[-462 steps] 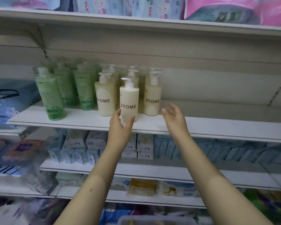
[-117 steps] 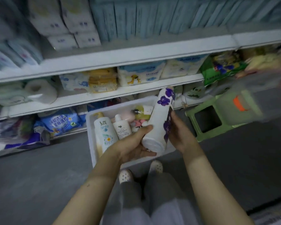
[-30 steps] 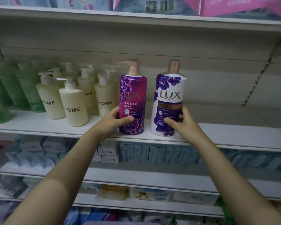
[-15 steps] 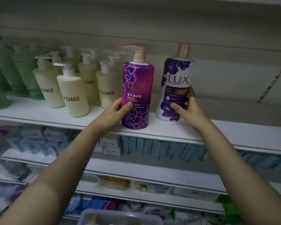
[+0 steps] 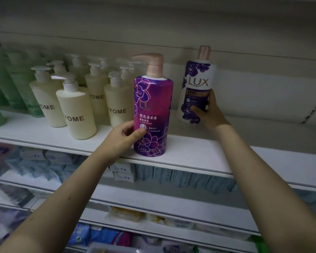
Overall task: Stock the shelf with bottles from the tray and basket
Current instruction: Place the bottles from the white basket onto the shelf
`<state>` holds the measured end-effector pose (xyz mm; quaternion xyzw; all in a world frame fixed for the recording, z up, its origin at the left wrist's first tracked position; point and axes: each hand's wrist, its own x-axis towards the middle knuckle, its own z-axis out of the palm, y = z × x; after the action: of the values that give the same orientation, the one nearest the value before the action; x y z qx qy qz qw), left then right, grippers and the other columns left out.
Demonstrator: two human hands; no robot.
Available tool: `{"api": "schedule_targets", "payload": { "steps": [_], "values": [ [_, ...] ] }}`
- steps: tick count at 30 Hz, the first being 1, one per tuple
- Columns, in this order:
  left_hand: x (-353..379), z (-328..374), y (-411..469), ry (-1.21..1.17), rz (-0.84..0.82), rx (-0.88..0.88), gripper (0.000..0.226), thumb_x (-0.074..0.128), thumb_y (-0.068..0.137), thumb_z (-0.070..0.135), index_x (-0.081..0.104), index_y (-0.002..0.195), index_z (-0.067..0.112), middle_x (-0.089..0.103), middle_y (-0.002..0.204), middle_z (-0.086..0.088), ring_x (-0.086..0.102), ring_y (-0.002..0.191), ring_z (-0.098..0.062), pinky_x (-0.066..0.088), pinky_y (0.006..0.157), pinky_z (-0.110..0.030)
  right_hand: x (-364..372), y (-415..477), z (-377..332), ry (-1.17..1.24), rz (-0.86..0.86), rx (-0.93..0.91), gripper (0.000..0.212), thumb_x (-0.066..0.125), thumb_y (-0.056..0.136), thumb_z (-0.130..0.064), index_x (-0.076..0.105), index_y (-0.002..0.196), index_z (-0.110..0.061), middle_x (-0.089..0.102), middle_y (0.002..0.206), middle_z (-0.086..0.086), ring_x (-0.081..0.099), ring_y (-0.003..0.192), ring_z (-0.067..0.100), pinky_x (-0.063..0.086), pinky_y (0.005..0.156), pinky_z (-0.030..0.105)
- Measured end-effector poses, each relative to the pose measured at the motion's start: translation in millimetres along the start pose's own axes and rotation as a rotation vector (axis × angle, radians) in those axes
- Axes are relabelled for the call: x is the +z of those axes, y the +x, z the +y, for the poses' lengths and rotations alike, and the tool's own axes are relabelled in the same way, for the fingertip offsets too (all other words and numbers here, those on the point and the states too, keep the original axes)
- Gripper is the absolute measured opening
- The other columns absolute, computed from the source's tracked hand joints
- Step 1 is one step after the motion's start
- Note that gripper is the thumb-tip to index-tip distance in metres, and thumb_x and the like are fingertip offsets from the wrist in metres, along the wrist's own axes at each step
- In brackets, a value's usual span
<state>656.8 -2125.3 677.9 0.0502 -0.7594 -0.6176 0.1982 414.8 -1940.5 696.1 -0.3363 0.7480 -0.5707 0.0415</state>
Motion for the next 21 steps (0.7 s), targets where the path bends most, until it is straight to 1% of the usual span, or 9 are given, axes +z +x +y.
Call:
{"api": "schedule_targets", "payload": {
  "steps": [1,4,6,9,12,13,14,17,21],
  "values": [
    [0,0,0,0.002,0.002,-0.001,0.066,0.069,0.063,0.072,0.067,0.106,0.023,0.074,0.103,0.005,0.069,0.097,-0.011,0.054,0.079,-0.020,-1,5,2,-0.002,-0.006,-0.005,0.066,0.066,0.091,-0.014,0.026,0.142,-0.027,0.050,0.134,-0.004,0.050,0.123,0.015,0.046,0.104,0.041],
    [0,-1,1,0.002,0.016,-0.006,0.052,0.066,0.069,0.060,0.067,0.105,0.022,0.074,0.101,0.005,0.070,0.096,-0.011,0.054,0.078,-0.020,-3,16,7,-0.001,-0.007,-0.002,0.067,0.067,0.091,-0.016,0.026,0.143,-0.030,0.050,0.140,0.000,0.050,0.127,0.020,0.045,0.105,0.049],
    [0,-2,1,-0.006,0.026,-0.010,0.048,0.064,0.070,0.056,0.068,0.104,0.022,0.075,0.101,0.004,0.070,0.096,-0.012,0.054,0.079,-0.021,-4,21,10,0.012,-0.004,-0.011,0.067,0.066,0.091,-0.016,0.026,0.143,-0.032,0.049,0.142,0.002,0.050,0.128,0.021,0.045,0.105,0.051],
    [1,-3,1,-0.015,0.030,-0.014,0.048,0.065,0.070,0.054,0.068,0.104,0.021,0.075,0.102,0.002,0.070,0.098,-0.014,0.054,0.079,-0.021,-3,29,11,0.006,0.011,-0.032,0.066,0.064,0.092,-0.011,0.026,0.143,-0.026,0.051,0.139,0.003,0.053,0.124,0.018,0.048,0.102,0.046],
    [0,-4,2,-0.014,0.044,-0.012,0.046,0.065,0.069,0.054,0.069,0.102,0.023,0.075,0.099,0.003,0.070,0.095,-0.013,0.053,0.077,-0.019,-3,38,15,0.002,0.023,-0.023,0.069,0.062,0.093,-0.007,0.023,0.148,-0.019,0.053,0.134,0.000,0.057,0.115,0.009,0.054,0.089,0.033],
    [0,-5,3,-0.008,0.041,-0.010,0.046,0.065,0.069,0.055,0.069,0.102,0.023,0.075,0.099,0.004,0.070,0.095,-0.012,0.053,0.076,-0.019,-4,40,17,0.000,0.021,-0.019,0.070,0.062,0.093,-0.007,0.022,0.149,-0.019,0.053,0.133,-0.001,0.057,0.113,0.007,0.054,0.087,0.032],
    [0,-5,3,-0.003,0.038,-0.009,0.046,0.065,0.068,0.056,0.068,0.101,0.023,0.075,0.098,0.005,0.070,0.094,-0.012,0.053,0.076,-0.018,-5,40,18,-0.004,0.016,-0.015,0.070,0.062,0.093,-0.006,0.021,0.149,-0.020,0.052,0.132,-0.002,0.057,0.115,0.008,0.053,0.089,0.033],
    [0,-6,3,-0.005,0.043,-0.009,0.049,0.065,0.068,0.056,0.068,0.102,0.021,0.075,0.098,0.005,0.071,0.093,-0.011,0.053,0.075,-0.017,-8,43,22,0.001,-0.015,-0.016,0.070,0.062,0.093,-0.007,0.021,0.148,-0.024,0.051,0.138,-0.001,0.053,0.125,0.017,0.047,0.103,0.044],
    [1,-5,2,0.001,0.055,-0.003,0.057,0.071,0.064,0.063,0.069,0.102,0.021,0.075,0.098,0.004,0.071,0.094,-0.012,0.053,0.075,-0.017,-12,44,22,0.033,-0.075,-0.008,0.072,0.063,0.092,-0.009,0.021,0.149,-0.026,0.048,0.143,0.003,0.049,0.130,0.021,0.043,0.106,0.051]
  ]
}}
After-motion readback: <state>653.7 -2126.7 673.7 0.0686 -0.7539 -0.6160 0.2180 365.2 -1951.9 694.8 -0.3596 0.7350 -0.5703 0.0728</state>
